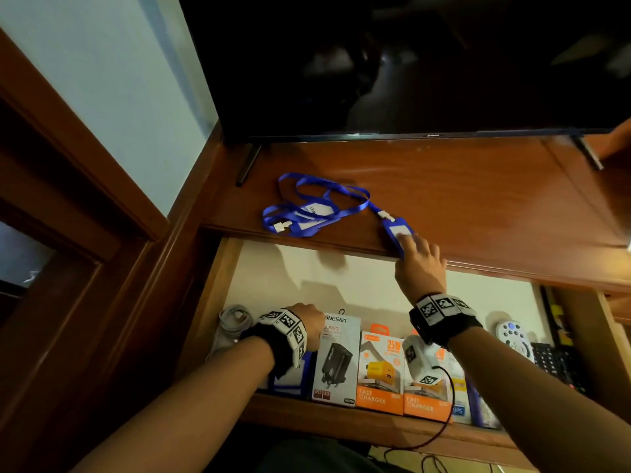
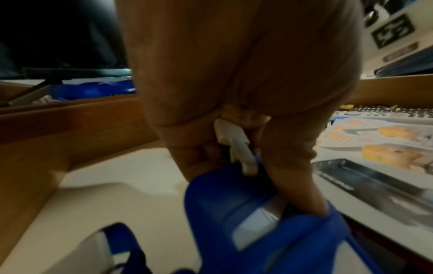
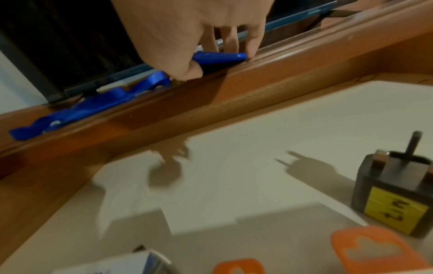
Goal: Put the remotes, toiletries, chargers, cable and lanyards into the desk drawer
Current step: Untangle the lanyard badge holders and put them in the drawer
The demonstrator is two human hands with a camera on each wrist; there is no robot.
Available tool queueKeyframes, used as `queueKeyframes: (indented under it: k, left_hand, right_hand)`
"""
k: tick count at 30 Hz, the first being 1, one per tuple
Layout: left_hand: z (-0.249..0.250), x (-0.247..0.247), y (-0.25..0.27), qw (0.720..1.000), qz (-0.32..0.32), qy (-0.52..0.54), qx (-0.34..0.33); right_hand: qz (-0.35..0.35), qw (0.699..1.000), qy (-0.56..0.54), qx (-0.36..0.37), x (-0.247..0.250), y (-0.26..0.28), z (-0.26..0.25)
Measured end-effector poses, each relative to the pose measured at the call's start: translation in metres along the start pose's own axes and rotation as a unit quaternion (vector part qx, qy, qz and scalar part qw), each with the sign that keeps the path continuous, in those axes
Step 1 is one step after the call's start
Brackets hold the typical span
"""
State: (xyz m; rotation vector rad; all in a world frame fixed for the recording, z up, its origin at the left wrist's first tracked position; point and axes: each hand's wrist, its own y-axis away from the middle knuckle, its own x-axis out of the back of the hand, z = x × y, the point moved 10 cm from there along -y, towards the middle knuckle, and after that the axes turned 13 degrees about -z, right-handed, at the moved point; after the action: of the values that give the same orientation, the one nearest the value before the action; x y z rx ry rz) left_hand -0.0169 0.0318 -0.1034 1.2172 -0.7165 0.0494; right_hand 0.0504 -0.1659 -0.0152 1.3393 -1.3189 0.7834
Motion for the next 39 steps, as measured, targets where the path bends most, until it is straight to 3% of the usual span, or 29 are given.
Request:
queueKeyframes:
  k: [4,8,11,15,16,19,21,23,25,27,28,30,34,37,39]
  left_hand:
    - [0.003,-0.006,-0.007,1.0,0.0,0.002,-0.006]
    - [-0.001,-0.011,-0.011,1.0,-0.003,0.005,-0.014]
    - [-0.006,-0.011,-0.011,1.0,0.01,-0.005,0.003]
    - [-0.011,-0.013,-0.009,0.999,0.028,-0.018,0.026]
    - [-0.012,-0.012,-0.007,0.999,0.033,-0.014,0.031]
    - [-0.012,-0.003,0.003,0.998,0.052,0.011,0.04]
    - [-0.004,0.018,0.016,0.993,0.088,0.079,0.017]
    - [0.011,0.049,0.035,0.958,0.158,0.23,-0.059]
    - [0.03,0.079,0.061,0.869,0.204,0.418,-0.167]
    - [0.057,0.105,0.086,0.78,0.187,0.54,-0.253]
    - [0.068,0.116,0.095,0.751,0.172,0.572,-0.281]
    - [0.076,0.136,0.107,0.721,0.196,0.597,-0.293]
    - [0.055,0.155,0.121,0.733,0.341,0.545,-0.221]
    - [0.061,0.16,0.127,0.764,0.34,0.491,-0.243]
    - [0.071,0.16,0.132,0.802,0.322,0.423,-0.273]
  right_hand:
    - [0.012,0.989,-0.142,-0.039,0.026,0.01,0.02]
    - [0.035,0.946,-0.306,-0.1,0.033,0.029,0.046]
    - [0.047,0.872,-0.471,-0.123,0.027,0.054,0.055]
    - [-0.033,0.721,-0.673,-0.158,0.005,0.079,0.044]
    - [-0.055,0.695,-0.699,-0.16,0.002,0.084,0.039]
    - [-0.08,0.659,-0.734,-0.143,0.003,0.096,0.027]
    - [-0.077,0.66,-0.736,-0.127,0.009,0.102,0.02]
    - [-0.069,0.692,-0.711,-0.104,0.017,0.104,0.013]
    - [-0.062,0.738,-0.669,-0.062,0.029,0.104,0.002]
    - [-0.057,0.768,-0.638,-0.019,0.036,0.104,-0.011]
    - [-0.054,0.783,-0.619,-0.005,0.039,0.103,-0.016]
    - [-0.051,0.813,-0.579,0.019,0.043,0.104,-0.027]
    - [-0.044,0.835,-0.544,0.072,0.055,0.109,-0.04]
    - [0.045,0.843,-0.529,0.09,0.079,0.112,-0.026]
    - [0.117,0.825,-0.544,0.103,0.101,0.116,-0.013]
